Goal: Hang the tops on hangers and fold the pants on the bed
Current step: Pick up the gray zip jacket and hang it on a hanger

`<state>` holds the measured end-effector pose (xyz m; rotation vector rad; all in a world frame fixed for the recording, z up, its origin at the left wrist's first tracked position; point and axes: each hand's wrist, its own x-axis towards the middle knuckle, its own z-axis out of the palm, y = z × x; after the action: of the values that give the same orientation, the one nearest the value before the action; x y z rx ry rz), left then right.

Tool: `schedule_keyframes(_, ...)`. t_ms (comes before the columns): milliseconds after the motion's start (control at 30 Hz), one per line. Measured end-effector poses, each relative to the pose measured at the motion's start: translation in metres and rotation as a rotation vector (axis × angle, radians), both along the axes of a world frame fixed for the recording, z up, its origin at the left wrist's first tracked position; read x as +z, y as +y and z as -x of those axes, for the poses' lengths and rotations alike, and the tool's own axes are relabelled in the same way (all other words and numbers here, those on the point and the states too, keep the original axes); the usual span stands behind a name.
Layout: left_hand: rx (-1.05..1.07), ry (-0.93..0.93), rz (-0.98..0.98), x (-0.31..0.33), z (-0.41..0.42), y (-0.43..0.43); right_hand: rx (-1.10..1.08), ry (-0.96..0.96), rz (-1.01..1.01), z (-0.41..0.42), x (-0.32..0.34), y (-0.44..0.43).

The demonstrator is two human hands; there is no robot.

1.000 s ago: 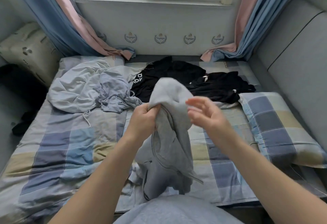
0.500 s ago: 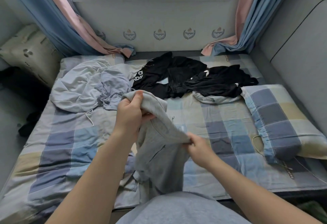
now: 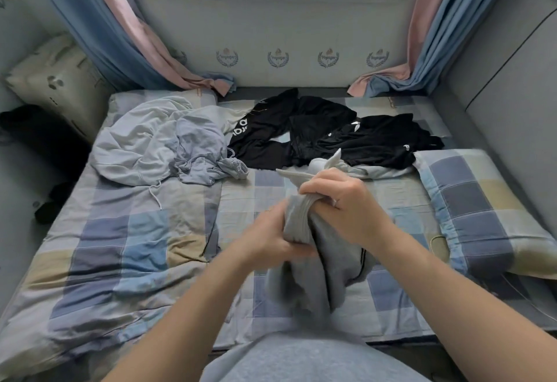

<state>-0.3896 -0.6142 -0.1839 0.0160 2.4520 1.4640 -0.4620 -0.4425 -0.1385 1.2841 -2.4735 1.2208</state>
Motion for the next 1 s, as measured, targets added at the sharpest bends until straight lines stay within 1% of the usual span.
schedule_keyframes(33, 0.033, 0.019, -0.083, -0.003, -0.002, 0.011, -0.014, 0.016, 0.012, -0.005, 0.001, -0.001)
schedule_keyframes(100, 0.118, 0.046, -0.125, -0.01, -0.004, 0.02, -0.045, -0.009, 0.034, -0.012, 0.002, 0.002)
schedule_keyframes(167, 0.151, 0.064, -0.114, -0.016, -0.006, 0.021, -0.029, -0.089, 0.058, -0.015, -0.002, 0.012)
schedule_keyframes(233, 0.168, 0.093, -0.121, -0.022, -0.01, 0.021, -0.028, -0.229, 0.118, -0.016, -0.007, 0.024)
schedule_keyframes(300, 0.184, 0.135, -0.114, -0.024, -0.014, 0.024, -0.162, -0.394, 0.175, -0.011, -0.013, 0.033)
schedule_keyframes(367, 0.163, 0.189, -0.088, -0.027, -0.018, 0.026, -0.404, -0.526, 0.116, 0.002, -0.02, 0.041)
schedule_keyframes(400, 0.139, 0.227, -0.062, -0.027, -0.02, 0.027, -0.503, -0.639, 0.06, 0.01, -0.023, 0.044)
schedule_keyframes(467, 0.099, 0.296, -0.007, -0.024, -0.022, 0.027, -0.605, -0.966, -0.06, 0.023, -0.029, 0.047)
schedule_keyframes(533, 0.056, 0.368, 0.04, -0.019, -0.024, 0.027, -0.595, -1.237, -0.164, 0.033, -0.034, 0.046)
schedule_keyframes(600, 0.006, 0.414, 0.086, -0.014, -0.028, 0.027, -0.55, -1.452, -0.185, 0.041, -0.038, 0.044)
schedule_keyframes(667, -0.015, 0.447, 0.133, -0.011, -0.031, 0.025, -0.499, -1.576, -0.197, 0.047, -0.04, 0.041)
schedule_keyframes(700, -0.02, 0.46, 0.151, -0.01, -0.033, 0.024, -0.477, -1.584, -0.224, 0.05, -0.041, 0.039)
schedule_keyframes(767, -0.025, 0.465, 0.165, -0.01, -0.037, 0.023, -0.482, -1.513, -0.244, 0.049, -0.043, 0.031)
schedule_keyframes(800, -0.023, 0.444, 0.167, -0.01, -0.039, 0.021, -0.502, -1.465, -0.192, 0.048, -0.044, 0.026)
schedule_keyframes(900, -0.036, 0.37, 0.197, -0.016, -0.042, 0.015, -0.573, -1.299, 0.068, 0.046, -0.044, 0.019)
schedule_keyframes(967, -0.068, 0.309, 0.244, -0.022, -0.043, 0.013, -0.527, -1.225, 0.158, 0.047, -0.036, 0.017)
schedule_keyframes(1000, -0.089, 0.268, 0.245, -0.026, -0.044, 0.013, -0.482, -1.225, 0.202, 0.048, -0.03, 0.015)
